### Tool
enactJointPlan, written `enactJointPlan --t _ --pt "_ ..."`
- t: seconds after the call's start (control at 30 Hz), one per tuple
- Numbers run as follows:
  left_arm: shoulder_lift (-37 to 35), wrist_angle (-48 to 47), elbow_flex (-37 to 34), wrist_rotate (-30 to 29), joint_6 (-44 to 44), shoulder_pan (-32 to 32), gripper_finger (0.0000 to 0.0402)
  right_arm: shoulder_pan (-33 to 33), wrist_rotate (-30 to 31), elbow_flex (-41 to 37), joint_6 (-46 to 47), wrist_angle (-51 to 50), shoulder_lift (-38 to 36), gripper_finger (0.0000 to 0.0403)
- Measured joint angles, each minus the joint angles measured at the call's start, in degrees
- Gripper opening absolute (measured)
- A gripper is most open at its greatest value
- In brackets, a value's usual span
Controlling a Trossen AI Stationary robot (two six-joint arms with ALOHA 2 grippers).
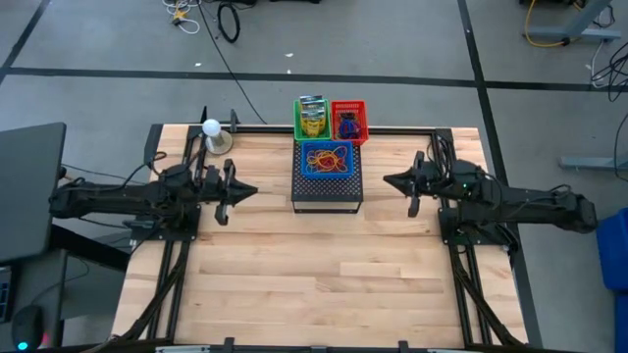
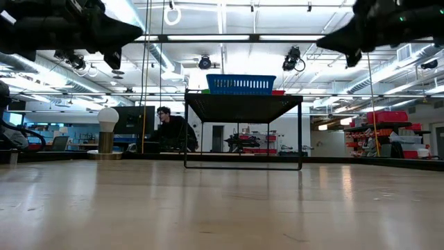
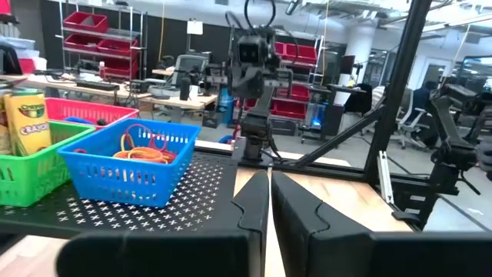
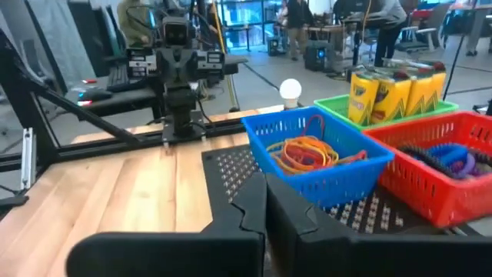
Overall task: Pick & Place Office Desk Supplies
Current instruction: Return to Home Position
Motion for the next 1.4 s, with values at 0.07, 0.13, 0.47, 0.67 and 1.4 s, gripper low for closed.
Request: enactJointPlan --t 0.07,0.13,0.47,0.67,1.4 --pt "-2.0 -1.5 0.0 -0.3 0.4 0.0 0.0024 0.0 0.0 -3.2 0.5 1.7 -2.8 0.0004" --pt "-4.1 -3.3 0.0 -0.8 0.6 0.0 0.0024 0.0 0.0 -6.1 0.9 3.9 -5.8 0.0003" --pt "-14.3 -12.1 0.0 -3.2 3.7 0.0 0.0024 0.0 1.3 -16.9 4.3 6.1 -18.2 0.0001" --pt "-20.6 -17.3 0.0 -3.5 3.4 0.0 0.0024 0.0 1.4 -18.6 5.5 4.6 -22.5 0.0001" --pt "-27.7 -10.0 -9.8 -5.7 2.3 -0.1 0.0024 -0.8 2.9 -18.6 4.0 1.4 -24.6 0.0000"
